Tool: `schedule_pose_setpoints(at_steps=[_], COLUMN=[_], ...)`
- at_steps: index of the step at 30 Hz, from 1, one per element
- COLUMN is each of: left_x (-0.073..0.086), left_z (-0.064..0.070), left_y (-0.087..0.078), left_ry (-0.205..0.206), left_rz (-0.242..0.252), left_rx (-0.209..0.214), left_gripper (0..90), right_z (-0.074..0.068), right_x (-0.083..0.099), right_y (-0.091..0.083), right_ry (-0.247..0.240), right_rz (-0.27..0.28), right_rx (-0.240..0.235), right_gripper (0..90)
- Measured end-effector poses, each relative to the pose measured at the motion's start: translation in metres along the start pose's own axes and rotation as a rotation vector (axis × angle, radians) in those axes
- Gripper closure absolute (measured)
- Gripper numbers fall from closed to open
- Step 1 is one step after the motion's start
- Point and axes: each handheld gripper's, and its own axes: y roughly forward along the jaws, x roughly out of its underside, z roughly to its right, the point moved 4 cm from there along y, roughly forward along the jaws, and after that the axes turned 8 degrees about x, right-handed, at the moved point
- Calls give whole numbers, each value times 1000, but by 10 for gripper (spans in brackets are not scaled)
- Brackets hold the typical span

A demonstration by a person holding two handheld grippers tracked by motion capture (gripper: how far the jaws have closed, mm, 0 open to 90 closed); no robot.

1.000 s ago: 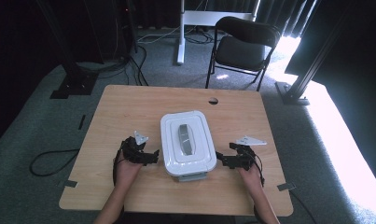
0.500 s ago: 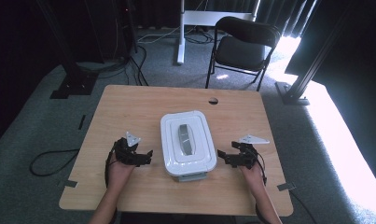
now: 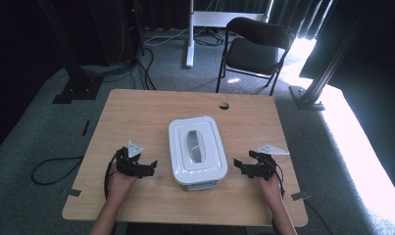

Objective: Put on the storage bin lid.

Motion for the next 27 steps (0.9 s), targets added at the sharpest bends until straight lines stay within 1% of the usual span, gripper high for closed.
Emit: schedule_pose_setpoints(at_steps=[2, 3, 6, 9, 11, 14, 19, 23, 27], left_x=[2, 4, 10, 16, 21, 28, 39, 47, 54], left_z=[-1, -2, -6, -8, -9, -12, -15, -19, -22], left_y=[-1, -2, -6, -9, -11, -13, -18, -22, -27], left_ry=[-2, -7, -11, -20, -19, -32, -51, -61, -72], left_rz=[-1, 0, -3, -3, -12, -20, -16, -22, -23], left_rx=[3, 10, 10, 13, 1, 0, -4, -11, -18], left_gripper=[1, 1, 1, 1, 1, 1, 1, 1, 1], right_z=[1, 2, 4, 7, 7, 9, 10, 11, 15], right_x=[0, 2, 3, 6, 6, 8, 11, 14, 19], right_y=[-1, -4, -6, -10, -11, -14, -17, -20, -25], right_ry=[4, 6, 5, 0, 2, 2, 3, 4, 18], right_rz=[4, 5, 5, 1, 4, 12, 14, 16, 27], right_rx=[0, 10, 13, 30, 30, 39, 57, 65, 99], right_gripper=[141, 141, 141, 141, 141, 141, 140, 138, 137])
